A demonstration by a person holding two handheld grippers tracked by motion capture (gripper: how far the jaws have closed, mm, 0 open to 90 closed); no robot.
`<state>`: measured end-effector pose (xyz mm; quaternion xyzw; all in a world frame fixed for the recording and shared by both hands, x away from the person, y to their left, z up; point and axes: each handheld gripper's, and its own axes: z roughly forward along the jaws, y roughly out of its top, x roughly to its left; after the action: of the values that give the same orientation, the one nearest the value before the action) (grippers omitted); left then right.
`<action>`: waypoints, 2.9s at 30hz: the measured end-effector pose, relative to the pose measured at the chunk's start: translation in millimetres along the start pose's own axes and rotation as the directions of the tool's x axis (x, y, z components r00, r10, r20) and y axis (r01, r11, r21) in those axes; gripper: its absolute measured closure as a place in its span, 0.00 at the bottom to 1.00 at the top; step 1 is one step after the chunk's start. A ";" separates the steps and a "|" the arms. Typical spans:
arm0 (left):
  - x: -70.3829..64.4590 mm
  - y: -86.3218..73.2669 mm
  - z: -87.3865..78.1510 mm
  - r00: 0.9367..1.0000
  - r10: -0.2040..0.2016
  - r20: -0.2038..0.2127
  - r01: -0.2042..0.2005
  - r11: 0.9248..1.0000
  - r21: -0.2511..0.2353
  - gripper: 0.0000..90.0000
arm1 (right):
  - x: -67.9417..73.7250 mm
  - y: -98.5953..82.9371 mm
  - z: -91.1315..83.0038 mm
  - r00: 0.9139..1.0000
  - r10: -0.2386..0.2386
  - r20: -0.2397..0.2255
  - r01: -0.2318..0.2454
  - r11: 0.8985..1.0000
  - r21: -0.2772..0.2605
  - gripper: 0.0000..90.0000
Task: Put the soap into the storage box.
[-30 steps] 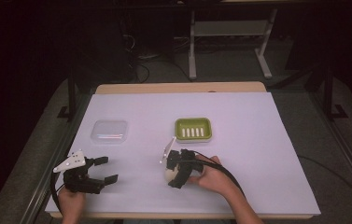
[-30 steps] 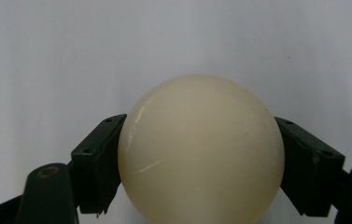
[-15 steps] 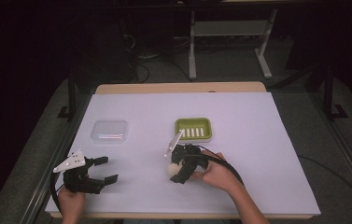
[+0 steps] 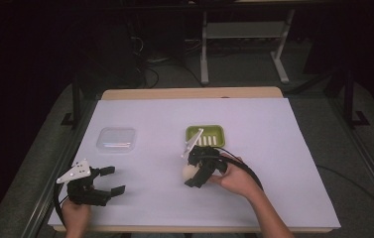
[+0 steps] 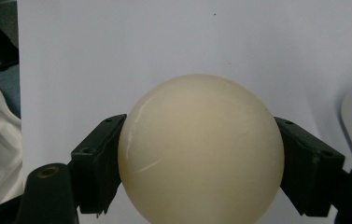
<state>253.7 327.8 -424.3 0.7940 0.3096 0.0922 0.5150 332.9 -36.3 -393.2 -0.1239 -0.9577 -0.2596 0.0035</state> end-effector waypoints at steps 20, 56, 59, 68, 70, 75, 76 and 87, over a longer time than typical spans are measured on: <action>0.1 0.3 0.1 1.000 0.003 -0.001 -0.003 1.000 -0.002 0.15 | -20.0 -1.9 -33.2 0.999 0.036 0.028 -0.035 0.999 -0.035 0.26; 0.5 0.5 -1.3 1.000 -0.003 -0.010 0.003 1.000 -0.002 0.15 | -57.6 17.6 -72.9 0.996 0.071 0.061 -0.066 0.994 -0.084 0.26; 0.6 0.4 -1.4 1.000 -0.004 -0.011 0.004 1.000 -0.003 0.15 | -60.8 17.3 -72.1 0.995 0.079 0.066 -0.074 0.994 -0.076 0.26; 0.4 0.7 -1.4 1.000 -0.001 -0.013 0.001 1.000 0.002 0.15 | -72.1 13.5 -68.9 0.992 0.102 0.072 -0.096 0.992 -0.083 0.26; 0.3 0.7 -1.3 1.000 -0.001 -0.013 0.001 1.000 0.001 0.15 | -74.5 12.9 -67.7 0.992 0.110 0.068 -0.105 0.991 -0.081 0.26; 0.8 0.5 -1.6 1.000 -0.004 -0.014 0.004 1.000 -0.002 0.15 | -81.8 10.5 -65.4 0.989 0.135 0.062 -0.130 0.988 -0.083 0.26; 0.9 0.4 -1.6 1.000 -0.002 -0.014 0.002 1.000 -0.003 0.15 | -83.6 9.9 -64.6 0.989 0.132 0.062 -0.127 0.988 -0.085 0.26; 0.6 0.6 -1.6 1.000 -0.002 -0.014 0.002 1.000 -0.001 0.15 | -93.0 6.1 -63.6 0.985 0.160 0.069 -0.154 0.985 -0.081 0.26</action>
<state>253.7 329.2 -423.1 0.7926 0.3141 0.0975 0.5134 420.9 -84.8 -341.8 -0.2088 -0.9339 -0.2897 -0.0168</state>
